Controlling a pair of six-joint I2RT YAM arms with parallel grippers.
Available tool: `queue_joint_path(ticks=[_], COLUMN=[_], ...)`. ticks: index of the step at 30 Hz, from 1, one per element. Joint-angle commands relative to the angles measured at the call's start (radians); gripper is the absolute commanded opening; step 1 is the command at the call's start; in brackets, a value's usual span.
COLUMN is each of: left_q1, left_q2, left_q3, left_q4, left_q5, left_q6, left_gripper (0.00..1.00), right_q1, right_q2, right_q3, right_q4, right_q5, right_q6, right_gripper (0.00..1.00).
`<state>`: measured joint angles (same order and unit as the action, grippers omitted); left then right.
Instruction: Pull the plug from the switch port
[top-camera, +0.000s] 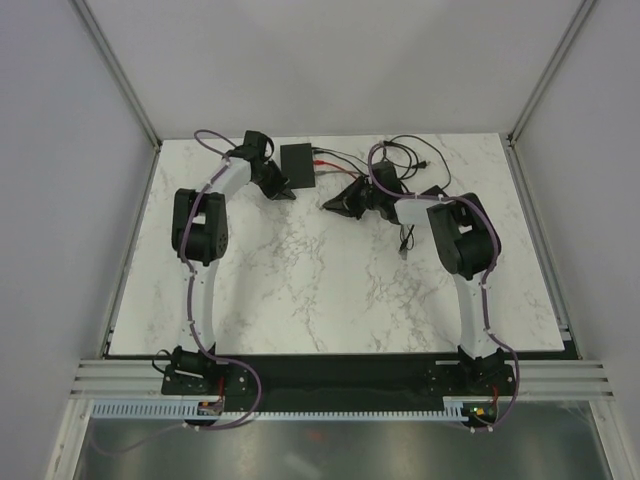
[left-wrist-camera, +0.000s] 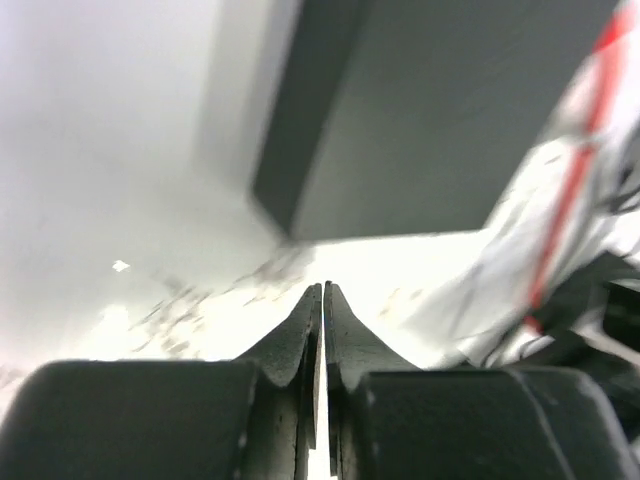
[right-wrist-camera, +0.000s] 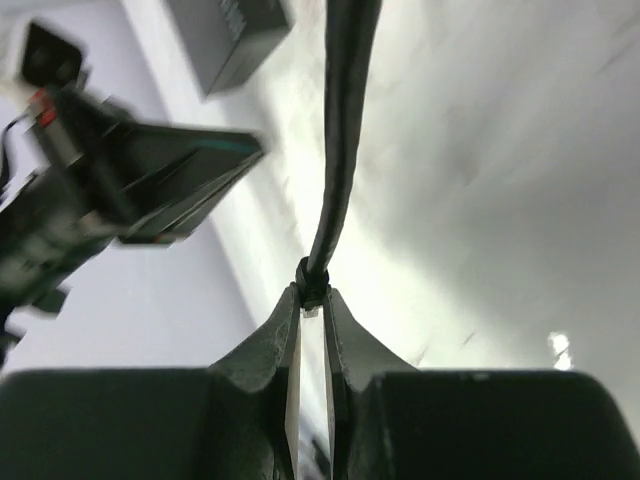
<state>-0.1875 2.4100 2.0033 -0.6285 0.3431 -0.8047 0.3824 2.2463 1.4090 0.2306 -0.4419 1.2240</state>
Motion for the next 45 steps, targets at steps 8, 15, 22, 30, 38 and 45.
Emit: queue_joint_path(ticks=[8, 15, 22, 30, 38, 45], left_q1=[-0.038, -0.038, -0.036, -0.035, -0.035, -0.01], left_q2=[-0.382, -0.651, -0.856, -0.896, -0.914, -0.96], left_q3=[-0.231, -0.379, -0.554, -0.538, -0.548, -0.5], left_q4=[-0.088, -0.138, -0.145, -0.155, -0.162, -0.237], left_q5=[-0.064, -0.092, -0.122, -0.113, -0.105, -0.338], left_q6=[0.171, 0.28, 0.354, 0.346, 0.343, 0.308], left_gripper=[0.16, 0.23, 0.27, 0.29, 0.28, 0.28], right_q1=[0.003, 0.013, 0.021, 0.018, -0.025, 0.08], right_q2=[-0.163, -0.125, -0.267, -0.523, -0.504, -0.551], right_q3=[-0.148, -0.206, -0.137, -0.085, 0.181, 0.131], right_q4=[0.611, 1.397, 1.162, 0.391, -0.126, -0.518], right_q5=[-0.515, -0.474, -0.575, -0.618, -0.584, -0.545], right_q6=[0.354, 0.935, 0.844, 0.22, -0.132, -0.332], right_gripper=[0.0, 0.0, 0.0, 0.0, 0.0, 0.0])
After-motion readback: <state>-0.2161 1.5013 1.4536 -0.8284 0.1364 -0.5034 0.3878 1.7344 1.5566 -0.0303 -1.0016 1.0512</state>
